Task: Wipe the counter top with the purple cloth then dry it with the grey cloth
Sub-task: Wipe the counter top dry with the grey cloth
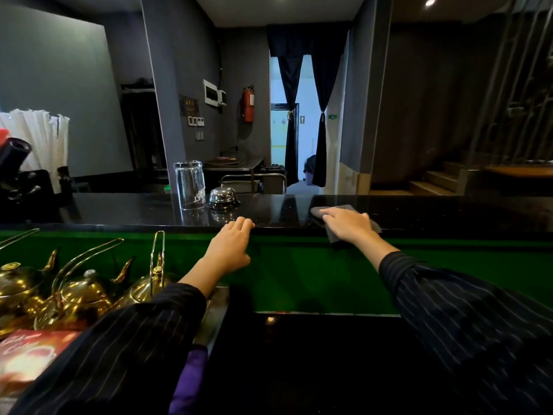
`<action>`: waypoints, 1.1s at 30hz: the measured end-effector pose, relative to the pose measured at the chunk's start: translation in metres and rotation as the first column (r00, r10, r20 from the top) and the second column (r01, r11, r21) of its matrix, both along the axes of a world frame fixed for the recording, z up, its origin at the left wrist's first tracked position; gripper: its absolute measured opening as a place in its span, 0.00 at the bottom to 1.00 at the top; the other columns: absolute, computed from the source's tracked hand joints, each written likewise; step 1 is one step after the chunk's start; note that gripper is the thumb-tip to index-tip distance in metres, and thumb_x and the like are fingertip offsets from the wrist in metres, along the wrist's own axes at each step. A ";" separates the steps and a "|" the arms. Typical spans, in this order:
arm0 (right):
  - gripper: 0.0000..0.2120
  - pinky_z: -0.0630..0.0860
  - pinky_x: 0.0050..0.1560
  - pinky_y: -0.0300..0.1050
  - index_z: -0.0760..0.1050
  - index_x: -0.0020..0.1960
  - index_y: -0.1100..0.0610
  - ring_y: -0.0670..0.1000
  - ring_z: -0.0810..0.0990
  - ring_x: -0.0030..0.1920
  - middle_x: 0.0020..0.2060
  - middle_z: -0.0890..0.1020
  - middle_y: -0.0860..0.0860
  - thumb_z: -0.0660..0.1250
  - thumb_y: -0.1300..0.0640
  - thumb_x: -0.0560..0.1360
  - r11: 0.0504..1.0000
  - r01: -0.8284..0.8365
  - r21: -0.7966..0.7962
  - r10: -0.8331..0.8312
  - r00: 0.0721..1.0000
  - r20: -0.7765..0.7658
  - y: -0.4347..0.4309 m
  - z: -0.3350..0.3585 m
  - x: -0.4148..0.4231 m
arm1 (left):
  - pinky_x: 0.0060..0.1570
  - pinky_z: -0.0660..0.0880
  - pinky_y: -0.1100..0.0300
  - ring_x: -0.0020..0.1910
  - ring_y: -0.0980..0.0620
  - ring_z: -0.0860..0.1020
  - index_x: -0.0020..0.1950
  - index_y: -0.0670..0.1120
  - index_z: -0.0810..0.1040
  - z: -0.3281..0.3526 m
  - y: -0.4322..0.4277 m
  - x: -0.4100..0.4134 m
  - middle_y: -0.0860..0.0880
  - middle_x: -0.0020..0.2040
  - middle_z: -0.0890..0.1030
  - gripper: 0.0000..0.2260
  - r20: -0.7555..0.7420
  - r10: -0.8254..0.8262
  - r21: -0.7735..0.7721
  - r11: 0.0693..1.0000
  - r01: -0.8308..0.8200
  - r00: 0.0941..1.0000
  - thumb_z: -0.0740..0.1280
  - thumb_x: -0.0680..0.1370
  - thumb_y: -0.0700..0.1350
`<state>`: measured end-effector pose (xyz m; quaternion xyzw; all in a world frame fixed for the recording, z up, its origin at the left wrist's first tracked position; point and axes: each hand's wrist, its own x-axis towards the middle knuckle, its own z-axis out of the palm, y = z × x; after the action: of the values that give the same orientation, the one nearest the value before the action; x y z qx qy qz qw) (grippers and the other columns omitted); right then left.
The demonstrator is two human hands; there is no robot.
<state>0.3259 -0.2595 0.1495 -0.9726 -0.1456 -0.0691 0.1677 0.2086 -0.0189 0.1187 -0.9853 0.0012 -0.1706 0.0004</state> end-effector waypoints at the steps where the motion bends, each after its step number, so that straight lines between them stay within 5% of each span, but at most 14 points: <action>1: 0.21 0.57 0.70 0.61 0.67 0.72 0.42 0.57 0.69 0.71 0.72 0.71 0.50 0.48 0.49 0.82 0.999 0.049 0.007 -0.049 0.999 0.005 -0.010 -0.001 0.002 | 0.66 0.68 0.53 0.63 0.44 0.70 0.67 0.43 0.64 0.002 -0.004 0.002 0.44 0.63 0.69 0.28 -0.010 0.035 0.049 0.998 -0.034 0.999 0.67 0.68 0.41; 4: 0.21 0.58 0.70 0.62 0.70 0.70 0.46 0.58 0.71 0.68 0.68 0.75 0.53 0.48 0.51 0.81 0.988 0.156 0.012 -0.156 0.987 0.034 -0.014 -0.007 -0.001 | 0.72 0.57 0.43 0.65 0.41 0.69 0.64 0.41 0.65 0.010 -0.031 0.006 0.42 0.63 0.70 0.25 -0.034 0.137 0.142 0.981 -0.131 0.990 0.67 0.70 0.46; 7: 0.20 0.58 0.68 0.63 0.73 0.67 0.48 0.57 0.70 0.68 0.67 0.75 0.52 0.49 0.53 0.80 0.987 0.157 0.017 -0.158 0.980 0.118 0.004 -0.012 -0.013 | 0.72 0.50 0.36 0.73 0.43 0.60 0.70 0.41 0.62 0.011 -0.077 0.021 0.42 0.70 0.66 0.28 -0.031 -0.006 0.175 0.985 0.012 0.999 0.64 0.72 0.44; 9: 0.19 0.59 0.67 0.62 0.75 0.65 0.47 0.55 0.72 0.67 0.66 0.77 0.50 0.50 0.52 0.81 0.997 0.069 0.042 -0.076 0.978 0.197 0.009 -0.017 -0.021 | 0.73 0.49 0.38 0.75 0.45 0.57 0.74 0.41 0.57 0.006 -0.115 0.030 0.43 0.73 0.62 0.33 -0.055 -0.099 0.136 0.985 0.106 0.994 0.65 0.72 0.44; 13: 0.17 0.61 0.66 0.57 0.76 0.63 0.42 0.49 0.73 0.66 0.63 0.79 0.44 0.52 0.48 0.81 0.987 -0.097 0.125 0.052 0.944 0.326 -0.034 -0.029 -0.022 | 0.74 0.53 0.42 0.73 0.36 0.58 0.75 0.38 0.53 -0.014 -0.164 0.042 0.35 0.73 0.61 0.36 0.063 -0.006 0.103 0.995 -0.001 0.998 0.66 0.72 0.46; 17: 0.16 0.62 0.64 0.53 0.77 0.60 0.45 0.49 0.75 0.64 0.60 0.81 0.45 0.53 0.48 0.81 0.983 0.035 0.178 -0.101 0.921 0.376 -0.113 -0.037 -0.002 | 0.75 0.45 0.45 0.77 0.37 0.47 0.77 0.42 0.42 -0.025 -0.160 0.039 0.35 0.77 0.50 0.44 0.038 0.010 0.177 0.984 -0.016 0.999 0.68 0.72 0.47; 22: 0.17 0.62 0.66 0.56 0.79 0.55 0.49 0.52 0.76 0.61 0.57 0.82 0.49 0.52 0.52 0.80 0.963 0.192 0.190 -0.251 0.892 0.375 -0.124 -0.041 0.008 | 0.75 0.46 0.41 0.76 0.34 0.48 0.77 0.41 0.42 -0.011 -0.175 0.043 0.33 0.76 0.51 0.47 -0.074 0.087 0.219 0.973 -0.069 0.993 0.70 0.71 0.54; 25: 0.18 0.61 0.66 0.57 0.79 0.57 0.49 0.52 0.75 0.63 0.60 0.80 0.48 0.51 0.52 0.80 0.983 0.111 0.149 -0.157 0.924 0.347 -0.105 -0.037 0.004 | 0.73 0.45 0.37 0.76 0.33 0.45 0.77 0.38 0.43 0.000 -0.210 0.050 0.33 0.76 0.50 0.48 -0.108 0.120 0.191 0.977 -0.098 0.987 0.70 0.70 0.55; 30: 0.18 0.60 0.69 0.54 0.75 0.65 0.44 0.47 0.71 0.68 0.66 0.77 0.43 0.51 0.49 0.82 0.990 -0.066 0.124 0.017 0.935 0.354 -0.150 -0.039 0.005 | 0.74 0.46 0.39 0.76 0.35 0.47 0.77 0.40 0.41 -0.003 -0.281 0.073 0.39 0.78 0.47 0.46 -0.108 -0.089 0.057 0.994 0.096 0.990 0.69 0.71 0.50; 33: 0.18 0.60 0.68 0.52 0.76 0.64 0.45 0.48 0.71 0.68 0.66 0.76 0.44 0.51 0.49 0.82 0.991 0.003 0.131 -0.046 0.944 0.326 -0.210 -0.034 0.022 | 0.74 0.46 0.39 0.75 0.32 0.48 0.77 0.44 0.40 -0.008 -0.294 0.075 0.40 0.78 0.49 0.46 -0.096 -0.072 0.165 0.983 0.087 0.993 0.69 0.72 0.52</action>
<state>0.3476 -0.4691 0.1150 -0.9364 -0.1543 -0.2413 0.2028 0.2838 -0.3129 0.1107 -0.9876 0.0549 -0.1256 0.0768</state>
